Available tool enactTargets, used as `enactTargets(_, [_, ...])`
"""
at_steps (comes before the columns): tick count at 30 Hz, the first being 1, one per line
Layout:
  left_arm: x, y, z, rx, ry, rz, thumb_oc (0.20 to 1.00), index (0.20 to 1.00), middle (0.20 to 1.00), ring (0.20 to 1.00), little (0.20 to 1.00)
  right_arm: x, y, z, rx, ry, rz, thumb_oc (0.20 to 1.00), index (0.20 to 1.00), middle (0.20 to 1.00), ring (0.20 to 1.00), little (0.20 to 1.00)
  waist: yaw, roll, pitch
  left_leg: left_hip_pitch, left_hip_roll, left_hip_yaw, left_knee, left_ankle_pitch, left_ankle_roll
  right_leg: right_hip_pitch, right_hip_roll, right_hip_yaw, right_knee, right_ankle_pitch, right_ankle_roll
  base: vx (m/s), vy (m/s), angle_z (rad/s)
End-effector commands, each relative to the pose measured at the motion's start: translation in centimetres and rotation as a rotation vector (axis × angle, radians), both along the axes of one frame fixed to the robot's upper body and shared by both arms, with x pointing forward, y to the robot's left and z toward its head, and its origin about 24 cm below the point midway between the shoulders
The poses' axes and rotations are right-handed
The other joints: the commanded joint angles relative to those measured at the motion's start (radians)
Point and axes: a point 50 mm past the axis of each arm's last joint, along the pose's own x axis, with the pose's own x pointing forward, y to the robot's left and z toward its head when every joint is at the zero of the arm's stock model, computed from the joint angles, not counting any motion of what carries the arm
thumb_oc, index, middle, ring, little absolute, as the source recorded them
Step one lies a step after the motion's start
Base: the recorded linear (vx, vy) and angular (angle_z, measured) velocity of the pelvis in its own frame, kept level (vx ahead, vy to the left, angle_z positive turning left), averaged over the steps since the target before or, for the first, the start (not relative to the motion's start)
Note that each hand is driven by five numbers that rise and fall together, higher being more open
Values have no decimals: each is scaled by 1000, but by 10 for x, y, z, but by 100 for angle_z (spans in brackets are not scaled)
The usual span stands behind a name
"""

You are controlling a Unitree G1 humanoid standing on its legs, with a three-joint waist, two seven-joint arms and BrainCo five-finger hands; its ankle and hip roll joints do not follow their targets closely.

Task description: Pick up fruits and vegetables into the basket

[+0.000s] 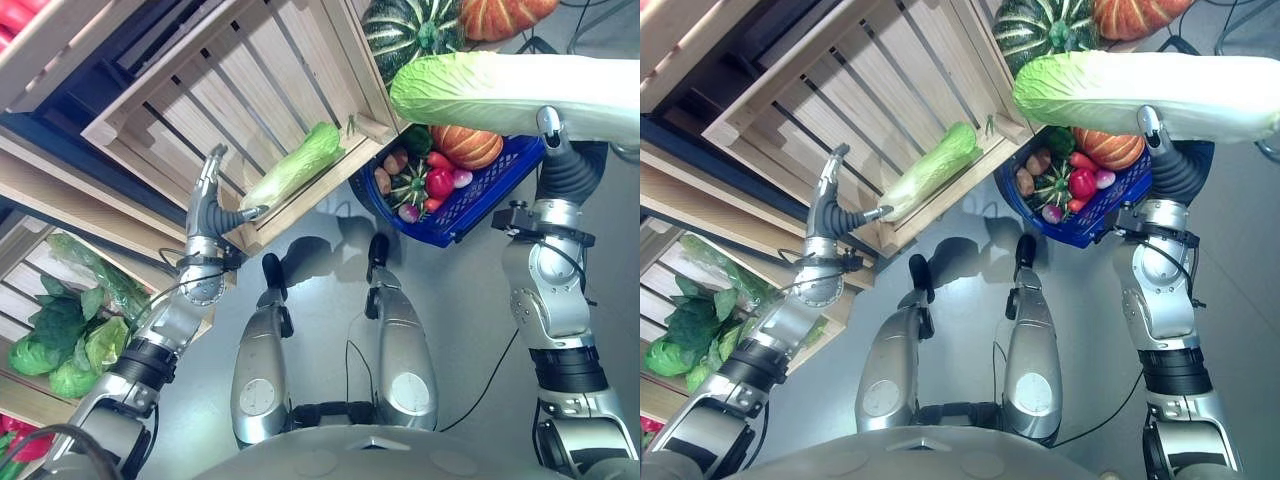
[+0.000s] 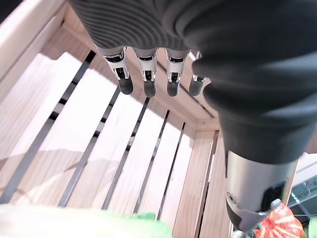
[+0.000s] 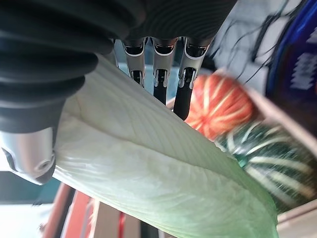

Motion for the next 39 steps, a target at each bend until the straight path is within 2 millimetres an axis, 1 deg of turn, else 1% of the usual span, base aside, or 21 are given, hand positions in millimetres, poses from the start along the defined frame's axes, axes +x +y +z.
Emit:
enactTargets(1, [-7,4,25,1,-153,-32,1000,1000,1000,1000,1000,-13,-14,32,-5,-190,-131,200,200,200,200,200,-15,-10,-15,-85,14,1,89,-8,21,4,-28,11,55,-17,45,-74,-69,-7])
enactTargets(3, [-7,2,29,13,-174,-41,1000,1000,1000,1000,1000,-9,-17,28,-21,-150,-189,200,200,200,200,200,-15,-7,-15,-105,16,2,95,-5,19,-15,-28,12,59,-16,45,-53,-61,-8])
enactTargets(5, [-7,-2,35,17,-205,-58,1000,1000,1000,1000,1000,-1,-23,24,-51,-88,-277,200,200,200,200,200,-11,2,-15,-143,15,-1,105,-2,18,-51,-28,11,70,-17,43,-50,-69,-6])
enactTargets(9, [-7,-6,41,19,-236,-74,1000,1000,1000,1000,1000,11,-31,24,-70,-24,-350,200,200,200,200,200,-2,19,-15,-190,12,-5,114,3,18,-98,-28,9,85,-19,40,-48,-67,-3])
enactTargets(11, [-5,-11,48,29,-253,-92,1000,1000,1000,1000,1000,20,-41,28,-85,25,-426,200,200,200,200,200,10,37,-15,-237,8,-12,127,6,20,-145,-27,5,107,-24,36,-46,-91,3])
enactTargets(12, [-5,-11,49,28,-255,-94,1000,1000,1000,1000,1000,21,-42,29,-85,28,-432,200,200,200,200,200,11,39,-15,-243,8,-13,130,6,20,-151,-28,5,110,-25,36,-35,-84,2])
enactTargets(14, [-2,-14,54,26,-258,-105,1000,1000,1000,1000,1000,29,-50,36,-87,57,-491,200,200,200,200,200,21,55,-15,-279,3,-18,140,8,21,-188,-25,4,129,-30,33,-27,-81,1])
enactTargets(17, [2,-16,60,24,-262,-114,1000,1000,1000,1000,1000,38,-58,43,-83,89,-548,200,200,200,200,200,31,73,-15,-321,0,-23,155,9,21,-232,-25,6,153,-36,30,-13,-67,3])
enactTargets(18, [3,-17,62,24,-264,-121,1000,1000,1000,1000,1000,40,-62,46,-80,100,-575,200,200,200,200,200,35,81,-15,-332,-2,-25,165,0,20,-244,-26,7,165,-47,31,-24,-78,5])
enactTargets(20, [4,-17,67,26,-268,-125,1000,1000,1000,1000,1000,44,-67,53,-60,106,-612,200,200,200,200,200,40,92,-15,-362,-5,-26,169,8,22,-274,-26,6,171,-41,29,-16,-62,5])
enactTargets(21, [4,-17,67,27,-265,-126,1000,1000,1000,1000,1000,44,-68,53,-56,111,-618,200,200,200,200,200,41,94,-15,-362,-6,-27,174,0,21,-274,-26,7,178,-50,30,15,-62,6])
enactTargets(22, [4,-18,68,28,-264,-131,1000,1000,1000,1000,1000,46,-71,54,-35,121,-625,200,200,200,200,200,43,102,-15,-373,-8,-29,178,0,22,-288,-25,9,185,-51,30,0,-40,6])
enactTargets(24, [5,-18,70,27,-271,-132,1000,1000,1000,1000,1000,47,-72,57,-29,117,-624,200,200,200,200,200,44,105,-15,-387,-9,-29,179,8,23,-303,-25,10,185,-44,28,-14,-29,6])
enactTargets(26, [6,-18,75,28,-274,-142,1000,1000,1000,1000,1000,55,-80,60,64,163,-579,200,200,200,200,200,54,127,-15,-416,-12,-34,196,1,25,-344,-26,17,218,-59,27,26,-68,3])
enactTargets(27, [6,-18,76,29,-279,-146,1000,1000,1000,1000,1000,57,-83,60,89,173,-565,200,200,200,200,200,57,131,-15,-426,-14,-36,201,0,25,-356,-26,19,225,-62,27,7,-78,2])
enactTargets(28, [7,-18,79,32,-286,-148,1000,1000,1000,1000,1000,60,-86,59,144,191,-528,200,200,200,200,200,61,136,-15,-443,-16,-38,202,8,27,-374,-25,19,229,-57,24,3,-62,3])
enactTargets(29, [7,-19,80,34,-286,-151,1000,1000,1000,1000,1000,63,-88,56,182,208,-507,200,200,200,200,200,64,140,-15,-445,-18,-40,208,0,27,-378,-25,20,238,-67,25,7,-102,2])
enactTargets(30, [8,-20,84,40,-298,-160,1000,1000,1000,1000,1000,69,-94,50,228,263,-484,200,200,200,200,200,72,148,-15,-471,-22,-45,222,-2,28,-407,-26,21,256,-71,23,22,-95,6])
enactTargets(32, [9,-20,88,47,-312,-172,1000,1000,1000,1000,1000,74,-100,45,265,319,-472,200,200,200,200,200,80,155,-15,-492,-26,-50,233,-3,32,-430,-29,20,272,-72,20,3,-88,10])
enactTargets(36, [11,-23,97,69,-348,-192,1000,1000,1000,1000,1000,84,-109,26,407,441,-424,200,200,200,200,200,98,165,-15,-541,-33,-68,267,-10,38,-478,-39,19,307,-75,13,0,-99,12])
enactTargets(39, [13,-26,102,83,-371,-205,1000,1000,1000,1000,1000,89,-114,12,418,538,-426,200,200,200,200,200,112,171,-15,-573,-41,-81,289,-13,43,-506,-47,16,325,-74,10,10,-90,13])
